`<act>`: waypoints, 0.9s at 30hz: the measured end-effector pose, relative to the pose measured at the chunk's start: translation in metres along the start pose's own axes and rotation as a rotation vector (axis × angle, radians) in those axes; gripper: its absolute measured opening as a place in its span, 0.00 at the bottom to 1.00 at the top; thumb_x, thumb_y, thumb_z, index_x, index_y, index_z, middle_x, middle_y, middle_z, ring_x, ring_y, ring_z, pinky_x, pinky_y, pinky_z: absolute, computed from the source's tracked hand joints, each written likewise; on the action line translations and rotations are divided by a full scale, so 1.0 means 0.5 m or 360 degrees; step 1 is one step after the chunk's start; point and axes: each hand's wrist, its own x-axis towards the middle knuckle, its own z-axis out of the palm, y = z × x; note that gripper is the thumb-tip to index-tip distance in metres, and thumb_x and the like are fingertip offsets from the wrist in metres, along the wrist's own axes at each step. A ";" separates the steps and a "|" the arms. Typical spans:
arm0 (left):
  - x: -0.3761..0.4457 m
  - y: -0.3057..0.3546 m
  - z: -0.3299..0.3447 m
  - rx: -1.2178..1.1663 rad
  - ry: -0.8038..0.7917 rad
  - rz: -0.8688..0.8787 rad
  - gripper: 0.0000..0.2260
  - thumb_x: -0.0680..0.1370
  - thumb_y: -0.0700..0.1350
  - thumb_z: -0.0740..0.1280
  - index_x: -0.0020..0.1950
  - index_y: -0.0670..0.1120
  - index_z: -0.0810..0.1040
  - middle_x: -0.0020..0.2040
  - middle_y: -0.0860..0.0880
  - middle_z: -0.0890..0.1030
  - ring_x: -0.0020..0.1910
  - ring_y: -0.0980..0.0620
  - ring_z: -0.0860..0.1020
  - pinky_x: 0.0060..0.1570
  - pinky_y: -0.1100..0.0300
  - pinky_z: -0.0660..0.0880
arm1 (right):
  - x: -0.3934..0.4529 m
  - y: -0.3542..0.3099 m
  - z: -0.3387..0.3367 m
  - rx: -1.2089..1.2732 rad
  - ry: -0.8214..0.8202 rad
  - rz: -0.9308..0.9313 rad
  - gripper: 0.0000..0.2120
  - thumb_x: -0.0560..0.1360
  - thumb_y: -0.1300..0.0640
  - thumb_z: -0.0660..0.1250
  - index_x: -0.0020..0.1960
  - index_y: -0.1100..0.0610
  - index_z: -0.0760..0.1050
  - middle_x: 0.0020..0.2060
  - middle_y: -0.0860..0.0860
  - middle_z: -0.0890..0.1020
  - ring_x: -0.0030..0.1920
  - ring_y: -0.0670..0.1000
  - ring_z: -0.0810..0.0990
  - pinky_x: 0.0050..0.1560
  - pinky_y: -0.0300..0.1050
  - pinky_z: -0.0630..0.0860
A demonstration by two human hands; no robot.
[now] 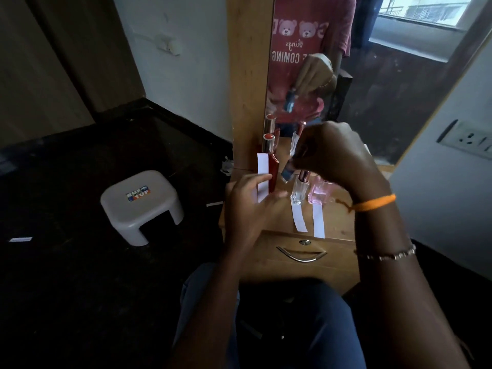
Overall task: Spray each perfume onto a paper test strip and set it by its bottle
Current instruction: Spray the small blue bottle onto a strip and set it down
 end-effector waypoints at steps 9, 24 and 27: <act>-0.049 0.020 0.016 -0.0174 -0.0141 0.0135 0.11 0.72 0.54 0.64 0.43 0.47 0.76 0.41 0.53 0.76 0.42 0.61 0.74 0.41 0.70 0.70 | -0.084 0.010 0.080 0.0660 0.0017 -0.0012 0.09 0.66 0.49 0.76 0.35 0.51 0.78 0.35 0.48 0.83 0.37 0.47 0.81 0.38 0.42 0.77; -0.077 0.024 0.044 -0.0450 -0.0446 -0.0121 0.21 0.75 0.57 0.57 0.43 0.39 0.74 0.39 0.42 0.77 0.41 0.47 0.77 0.43 0.54 0.73 | -0.110 0.067 0.119 0.1328 0.0045 0.0022 0.10 0.69 0.66 0.72 0.39 0.51 0.81 0.36 0.50 0.84 0.38 0.46 0.82 0.45 0.44 0.79; -0.074 0.026 0.050 -0.0532 -0.0548 -0.0200 0.16 0.77 0.52 0.57 0.44 0.39 0.74 0.36 0.49 0.76 0.39 0.46 0.77 0.46 0.48 0.76 | -0.113 0.079 0.117 0.1391 -0.0030 -0.0017 0.09 0.69 0.68 0.71 0.43 0.55 0.82 0.36 0.50 0.83 0.36 0.43 0.81 0.42 0.39 0.78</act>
